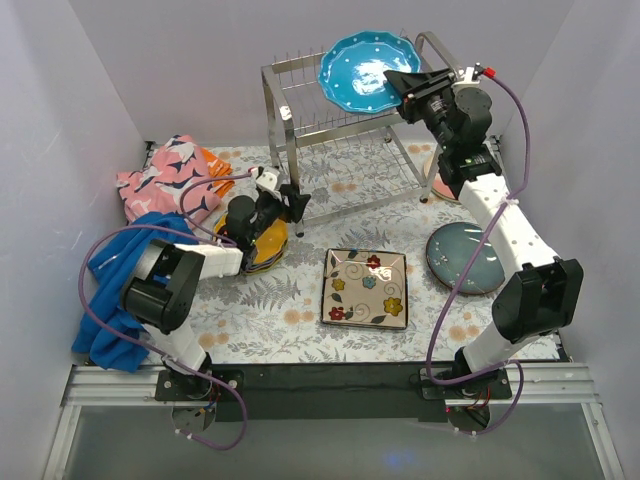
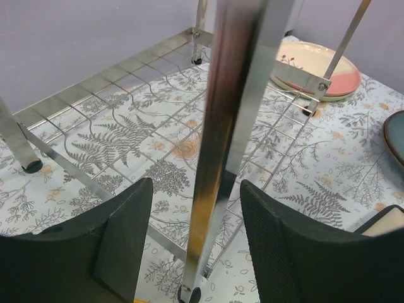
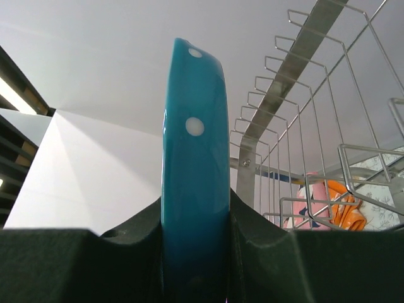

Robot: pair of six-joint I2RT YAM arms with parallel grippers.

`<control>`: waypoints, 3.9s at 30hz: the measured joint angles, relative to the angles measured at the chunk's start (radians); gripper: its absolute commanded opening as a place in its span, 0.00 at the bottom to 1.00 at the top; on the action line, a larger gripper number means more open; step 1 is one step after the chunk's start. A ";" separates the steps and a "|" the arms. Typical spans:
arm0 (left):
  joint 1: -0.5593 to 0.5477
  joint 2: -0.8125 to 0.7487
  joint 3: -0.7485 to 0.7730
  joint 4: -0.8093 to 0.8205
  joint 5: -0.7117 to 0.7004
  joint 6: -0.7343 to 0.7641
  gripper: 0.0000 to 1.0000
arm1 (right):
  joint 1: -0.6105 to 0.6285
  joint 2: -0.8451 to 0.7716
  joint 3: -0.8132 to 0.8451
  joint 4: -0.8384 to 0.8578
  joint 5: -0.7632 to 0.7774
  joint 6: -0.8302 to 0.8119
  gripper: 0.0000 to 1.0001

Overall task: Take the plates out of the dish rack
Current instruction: Unload the plate from the dish rack, then place the plate at the center of the board.

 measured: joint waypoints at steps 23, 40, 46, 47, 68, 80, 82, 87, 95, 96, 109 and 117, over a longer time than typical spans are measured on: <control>0.000 -0.437 -0.080 -0.275 -0.245 -0.182 0.69 | -0.003 -0.303 -0.376 0.176 -0.250 0.097 0.01; 0.097 -0.692 0.283 -1.052 -0.387 -0.393 0.74 | 0.262 -0.499 -0.718 0.121 -0.341 -0.110 0.01; 0.097 -0.786 0.313 -1.190 -0.402 -0.387 0.74 | 0.464 -0.421 -0.802 0.138 -0.238 -0.161 0.01; 0.097 -0.802 0.313 -1.202 -0.404 -0.382 0.74 | 0.492 -0.386 -0.804 0.152 -0.215 -0.161 0.01; 0.097 -1.091 0.195 -1.303 -0.439 -0.303 0.73 | 0.638 0.287 -0.453 0.352 0.185 -0.047 0.01; 0.097 -1.125 0.166 -1.296 -0.436 -0.282 0.74 | 0.641 0.398 -0.415 0.357 0.266 -0.003 0.35; 0.097 -1.130 0.166 -1.291 -0.433 -0.282 0.74 | 0.641 0.397 -0.415 0.346 0.275 -0.007 0.36; 0.097 -1.127 0.165 -1.279 -0.430 -0.279 0.73 | 0.641 0.376 -0.419 0.333 0.278 -0.023 0.45; 0.097 -1.118 0.161 -1.275 -0.419 -0.274 0.73 | 0.638 0.270 -0.450 0.259 0.272 -0.081 0.60; 0.097 -1.117 0.161 -1.274 -0.416 -0.275 0.73 | 0.637 0.260 -0.450 0.241 0.270 -0.089 0.59; 0.097 -1.123 0.160 -1.270 -0.383 -0.275 0.73 | 0.600 0.238 -0.457 0.057 0.264 -0.201 0.52; 0.097 -1.137 0.159 -1.262 -0.381 -0.275 0.73 | 0.595 0.226 -0.457 0.047 0.267 -0.267 0.37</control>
